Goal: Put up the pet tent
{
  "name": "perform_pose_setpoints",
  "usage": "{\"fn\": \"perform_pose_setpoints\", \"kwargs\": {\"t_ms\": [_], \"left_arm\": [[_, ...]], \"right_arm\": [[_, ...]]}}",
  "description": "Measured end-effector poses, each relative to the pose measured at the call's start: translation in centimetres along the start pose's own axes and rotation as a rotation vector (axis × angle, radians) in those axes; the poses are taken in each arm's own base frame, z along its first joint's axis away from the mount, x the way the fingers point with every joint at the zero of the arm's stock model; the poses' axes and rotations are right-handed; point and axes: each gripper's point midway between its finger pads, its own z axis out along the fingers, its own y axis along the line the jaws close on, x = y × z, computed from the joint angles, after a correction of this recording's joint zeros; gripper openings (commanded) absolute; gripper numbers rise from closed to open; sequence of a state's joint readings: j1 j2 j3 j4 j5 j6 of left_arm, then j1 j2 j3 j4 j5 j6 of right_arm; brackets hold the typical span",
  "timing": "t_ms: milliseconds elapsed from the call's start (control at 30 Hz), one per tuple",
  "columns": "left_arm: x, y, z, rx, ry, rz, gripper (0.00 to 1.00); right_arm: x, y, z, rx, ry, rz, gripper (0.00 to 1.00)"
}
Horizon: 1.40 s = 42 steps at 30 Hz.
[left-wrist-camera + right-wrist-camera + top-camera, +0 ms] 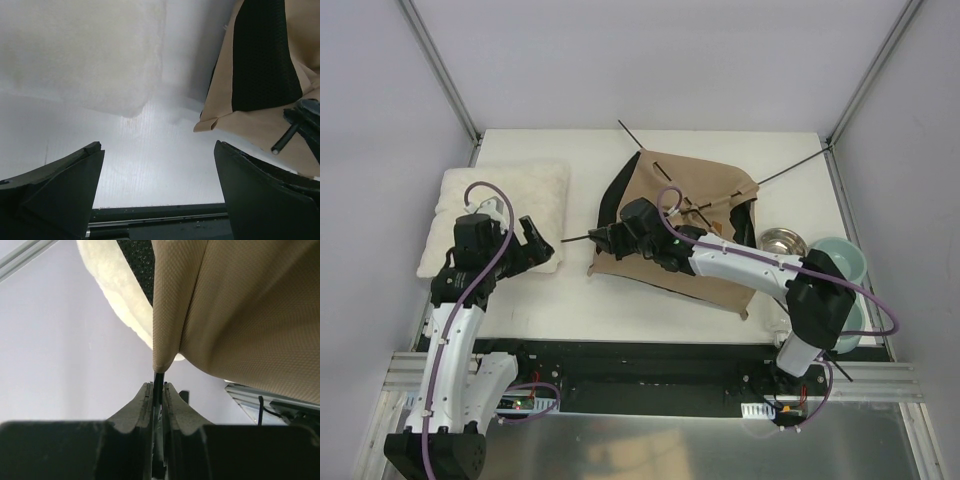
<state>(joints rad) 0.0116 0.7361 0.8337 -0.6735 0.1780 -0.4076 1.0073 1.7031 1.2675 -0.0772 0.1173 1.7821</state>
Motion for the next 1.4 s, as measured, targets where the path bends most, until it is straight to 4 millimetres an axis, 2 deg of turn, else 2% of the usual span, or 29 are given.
{"fn": "perform_pose_setpoints", "kwargs": {"t_ms": [167,567,767,833,967,1100,1233,1400], "left_arm": [[1.7,-0.9,1.4,0.094,0.042,-0.003,0.86],[4.8,-3.9,3.8,0.391,0.025,-0.006,0.79],[3.9,-5.7,3.7,0.502,-0.032,0.027,0.71],[4.1,-6.4,3.6,0.538,-0.030,0.051,0.69],[4.9,-7.4,3.3,0.594,-0.014,0.108,0.59],[4.9,-7.5,3.5,0.604,-0.023,0.147,0.64],[4.9,-7.6,4.0,0.617,-0.030,0.181,0.65],[5.7,-8.8,4.2,0.681,0.005,0.227,0.58]], "right_arm": [[0.7,1.4,-1.3,-0.038,0.027,0.016,0.00],[1.3,4.0,-4.3,-0.114,0.052,0.023,0.00],[1.2,4.1,-4.4,-0.117,0.051,0.026,0.00],[1.0,4.2,-4.4,-0.119,0.048,0.028,0.00],[0.7,4.6,-4.6,-0.126,0.045,0.035,0.00],[0.6,5.2,-4.9,-0.138,0.045,0.044,0.00],[0.6,6.0,-5.2,-0.155,0.049,0.056,0.00],[0.7,6.5,-5.4,-0.165,0.053,0.070,0.00]]}}
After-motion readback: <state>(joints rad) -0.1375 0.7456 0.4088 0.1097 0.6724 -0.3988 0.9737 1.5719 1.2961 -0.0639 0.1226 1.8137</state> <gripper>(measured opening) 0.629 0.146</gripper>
